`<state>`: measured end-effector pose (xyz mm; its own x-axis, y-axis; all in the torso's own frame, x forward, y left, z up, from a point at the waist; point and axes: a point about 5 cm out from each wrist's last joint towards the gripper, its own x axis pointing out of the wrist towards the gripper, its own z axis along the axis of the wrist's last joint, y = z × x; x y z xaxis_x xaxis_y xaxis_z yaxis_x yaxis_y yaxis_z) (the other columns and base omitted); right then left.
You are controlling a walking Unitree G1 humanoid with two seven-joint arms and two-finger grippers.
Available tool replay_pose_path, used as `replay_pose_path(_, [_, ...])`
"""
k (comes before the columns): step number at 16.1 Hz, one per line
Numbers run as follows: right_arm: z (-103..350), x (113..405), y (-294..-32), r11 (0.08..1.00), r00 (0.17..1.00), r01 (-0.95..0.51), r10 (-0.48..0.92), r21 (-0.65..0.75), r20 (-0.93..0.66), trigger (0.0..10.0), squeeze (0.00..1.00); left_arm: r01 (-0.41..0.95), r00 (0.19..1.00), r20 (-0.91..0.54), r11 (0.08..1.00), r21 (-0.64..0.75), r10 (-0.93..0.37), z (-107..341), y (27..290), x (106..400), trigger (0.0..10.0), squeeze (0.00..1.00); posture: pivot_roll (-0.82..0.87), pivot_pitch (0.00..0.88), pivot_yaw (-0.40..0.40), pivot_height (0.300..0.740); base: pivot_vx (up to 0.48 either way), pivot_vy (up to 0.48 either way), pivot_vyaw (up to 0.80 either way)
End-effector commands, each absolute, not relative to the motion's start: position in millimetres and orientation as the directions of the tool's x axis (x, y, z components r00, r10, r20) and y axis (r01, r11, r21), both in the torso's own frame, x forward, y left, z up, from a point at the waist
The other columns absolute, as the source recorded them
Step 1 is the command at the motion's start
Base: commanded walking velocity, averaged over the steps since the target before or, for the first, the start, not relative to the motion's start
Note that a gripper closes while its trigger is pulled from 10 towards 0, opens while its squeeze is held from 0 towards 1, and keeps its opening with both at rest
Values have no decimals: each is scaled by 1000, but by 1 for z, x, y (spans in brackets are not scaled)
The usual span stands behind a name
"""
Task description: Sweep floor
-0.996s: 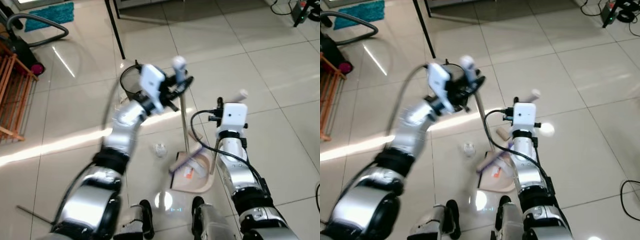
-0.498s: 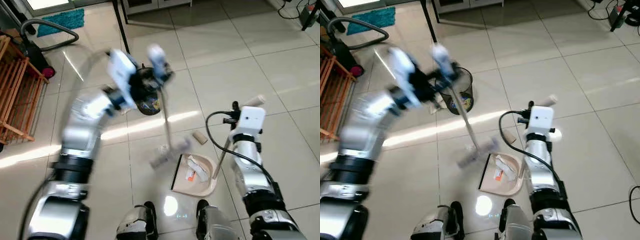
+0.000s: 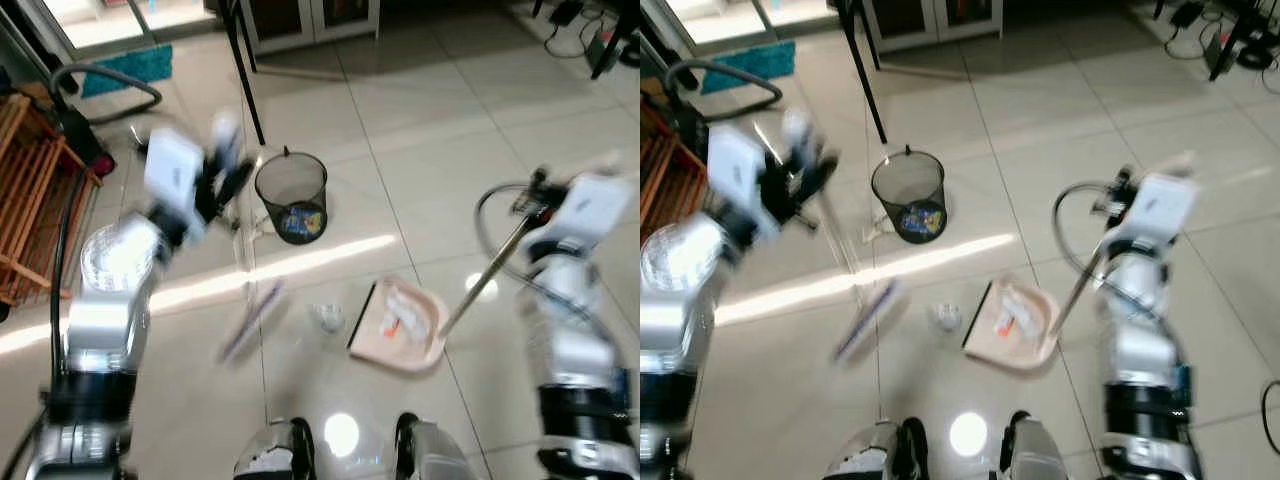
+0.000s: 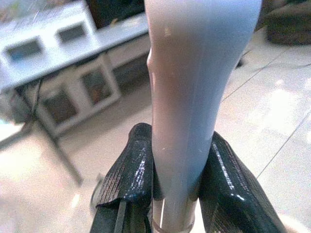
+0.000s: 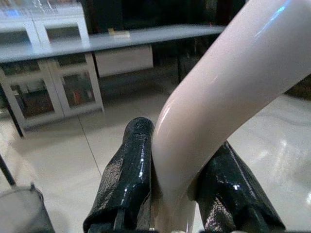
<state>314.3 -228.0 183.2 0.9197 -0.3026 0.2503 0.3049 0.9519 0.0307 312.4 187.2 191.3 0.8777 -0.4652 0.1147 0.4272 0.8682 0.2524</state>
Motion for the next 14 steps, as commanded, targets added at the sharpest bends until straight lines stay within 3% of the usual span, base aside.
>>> replay_pose_path(1, [196, 314, -222, 962, 923, 270, -273, 48, 270, 10000, 0, 383, 887, 161, 884, 268, -433, 198, 192, 311, 10000, 0, -1, 82, 113, 740, 0, 0, 0])
replay_pose_path(4, [231, 316, -211, 981, 941, 180, -194, 75, 276, 10000, 0, 215, 959, 128, 946, 245, -251, 175, 194, 316, 10000, 0, -15, 66, 101, 740, 0, 0, 0])
replay_pose_path(9, [268, 328, -181, 988, 919, 73, -121, 138, 374, 10000, 0, 180, 967, 143, 963, 201, -211, 165, 185, 315, 10000, 0, 5, 69, 92, 740, 0, 0, 0])
replay_pose_path(14, [292, 340, -165, 988, 906, 33, -93, 150, 413, 10000, 0, 138, 969, 173, 967, 214, -177, 171, 183, 312, 10000, 0, 34, 63, 66, 740, 301, 0, 83])
